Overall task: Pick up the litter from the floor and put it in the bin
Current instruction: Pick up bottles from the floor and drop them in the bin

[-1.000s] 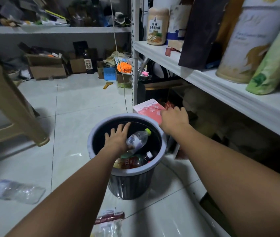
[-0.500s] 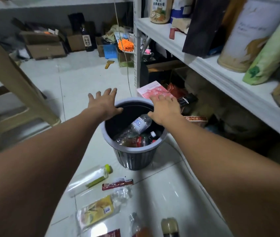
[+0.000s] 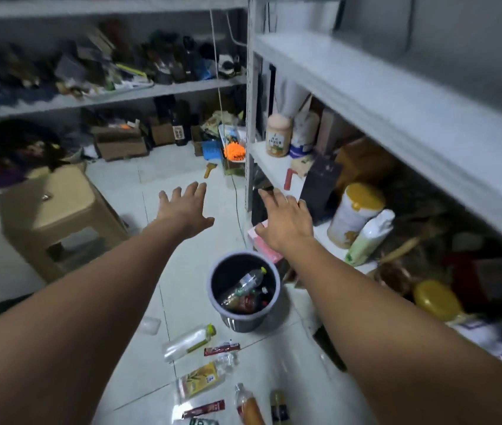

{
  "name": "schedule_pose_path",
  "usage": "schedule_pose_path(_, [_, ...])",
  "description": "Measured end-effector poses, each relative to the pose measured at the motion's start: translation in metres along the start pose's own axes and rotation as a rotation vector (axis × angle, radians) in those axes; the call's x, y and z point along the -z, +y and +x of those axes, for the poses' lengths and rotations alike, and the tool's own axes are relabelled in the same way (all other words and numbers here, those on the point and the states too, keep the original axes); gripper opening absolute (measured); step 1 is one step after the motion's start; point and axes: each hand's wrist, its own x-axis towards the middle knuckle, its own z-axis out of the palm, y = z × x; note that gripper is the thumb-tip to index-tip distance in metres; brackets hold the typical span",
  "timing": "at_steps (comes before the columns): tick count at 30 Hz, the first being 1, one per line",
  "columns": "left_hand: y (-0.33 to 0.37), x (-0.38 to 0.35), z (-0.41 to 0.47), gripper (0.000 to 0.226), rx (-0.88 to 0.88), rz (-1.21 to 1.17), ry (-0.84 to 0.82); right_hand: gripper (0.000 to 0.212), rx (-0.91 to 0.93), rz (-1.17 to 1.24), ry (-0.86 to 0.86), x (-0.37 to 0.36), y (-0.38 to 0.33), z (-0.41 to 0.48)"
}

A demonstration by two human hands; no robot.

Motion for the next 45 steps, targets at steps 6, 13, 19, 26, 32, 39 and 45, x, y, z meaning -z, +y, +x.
schedule_pose_path(6, [0.017,0.164,-0.062,0.076,0.017,-0.010,0.080,0.070,0.021,0.020,0.067,0.164,0.010,-0.042])
schedule_pose_path(13, [0.023,0.235,-0.149,0.081,0.035,-0.044,0.094,0.070,0.014,0.078,0.099,0.249,-0.005,-0.111])
schedule_pose_path(19, [-0.010,0.217,-0.249,0.078,-0.002,-0.026,0.036,0.066,-0.023,0.076,0.072,0.257,-0.036,-0.203])
schedule_pose_path(26, [-0.082,0.222,-0.368,0.078,-0.008,0.013,0.022,0.067,-0.068,0.070,0.027,0.260,-0.111,-0.317])
schedule_pose_path(32, [-0.107,0.238,-0.409,0.080,-0.035,0.054,0.046,0.067,-0.062,0.057,0.091,0.272,-0.147,-0.368])
schedule_pose_path(39, [-0.094,0.224,-0.439,0.077,-0.072,0.042,0.042,0.065,-0.085,0.033,0.101,0.273,-0.149,-0.405])
schedule_pose_path(45, [-0.102,0.223,-0.463,0.077,-0.062,0.012,0.071,0.065,-0.078,0.009,0.118,0.272,-0.150,-0.426])
